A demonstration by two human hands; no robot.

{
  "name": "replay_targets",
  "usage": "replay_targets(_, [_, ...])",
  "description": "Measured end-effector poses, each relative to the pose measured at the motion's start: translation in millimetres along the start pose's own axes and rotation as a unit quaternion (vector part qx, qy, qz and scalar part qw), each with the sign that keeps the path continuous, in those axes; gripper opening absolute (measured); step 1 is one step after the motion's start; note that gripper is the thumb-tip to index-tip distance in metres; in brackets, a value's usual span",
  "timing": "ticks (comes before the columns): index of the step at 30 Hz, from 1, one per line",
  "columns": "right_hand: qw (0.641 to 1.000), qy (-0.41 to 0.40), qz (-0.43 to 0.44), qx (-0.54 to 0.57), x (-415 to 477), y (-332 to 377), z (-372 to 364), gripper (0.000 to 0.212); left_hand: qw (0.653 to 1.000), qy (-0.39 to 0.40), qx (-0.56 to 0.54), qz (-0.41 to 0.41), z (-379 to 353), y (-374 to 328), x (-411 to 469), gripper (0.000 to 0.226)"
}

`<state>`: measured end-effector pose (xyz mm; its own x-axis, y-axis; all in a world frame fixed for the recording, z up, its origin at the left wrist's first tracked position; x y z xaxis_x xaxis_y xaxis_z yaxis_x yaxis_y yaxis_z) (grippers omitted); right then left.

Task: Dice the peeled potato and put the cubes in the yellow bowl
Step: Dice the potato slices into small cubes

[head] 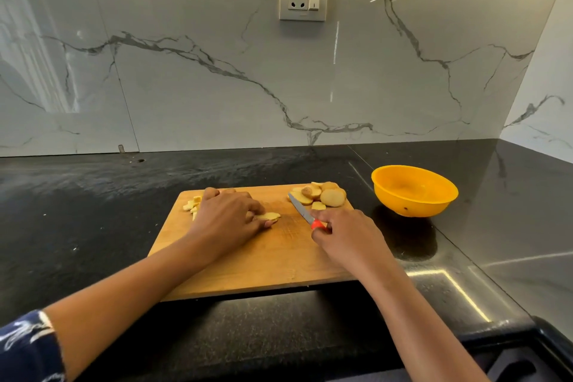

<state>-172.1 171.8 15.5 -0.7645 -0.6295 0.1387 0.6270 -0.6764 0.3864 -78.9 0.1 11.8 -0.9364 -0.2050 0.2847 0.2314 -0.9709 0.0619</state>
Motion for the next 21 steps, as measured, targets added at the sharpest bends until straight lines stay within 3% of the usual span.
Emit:
replay_targets(4, [0.998, 0.039, 0.010, -0.046, -14.2, 1.2, 3.5, 0.040, 0.996, -0.027, -0.082, -0.027, -2.1, 8.2, -12.3, 0.058])
replay_targets(7, [0.998, 0.025, 0.031, -0.055, -22.6, 5.4, 5.9, 0.041, 0.988, -0.071, -0.126, -0.060, 1.0, 10.1, -17.0, 0.042])
replay_targets(12, [0.997, 0.012, 0.048, -0.051, -27.9, 15.6, -1.3, 0.046, 0.981, -0.082, -0.136, -0.113, -1.3, 6.7, -15.8, 0.026])
replay_targets(21, [0.997, -0.017, 0.064, -0.043, -26.4, 18.3, 0.9, 0.047, 0.975, -0.115, -0.125, -0.142, -1.3, 4.9, -15.6, 0.023])
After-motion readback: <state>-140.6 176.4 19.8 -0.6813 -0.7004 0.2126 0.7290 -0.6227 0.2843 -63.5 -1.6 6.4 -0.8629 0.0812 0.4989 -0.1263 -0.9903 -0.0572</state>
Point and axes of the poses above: each hand's wrist, its own x-axis towards the middle knuckle, its own z-axis out of the back of the hand, y = z × x, the point moved 4 cm from there along x, towards the middle knuckle, and after that the axes turned 10 degrees about -z, right-handed, at the moved point
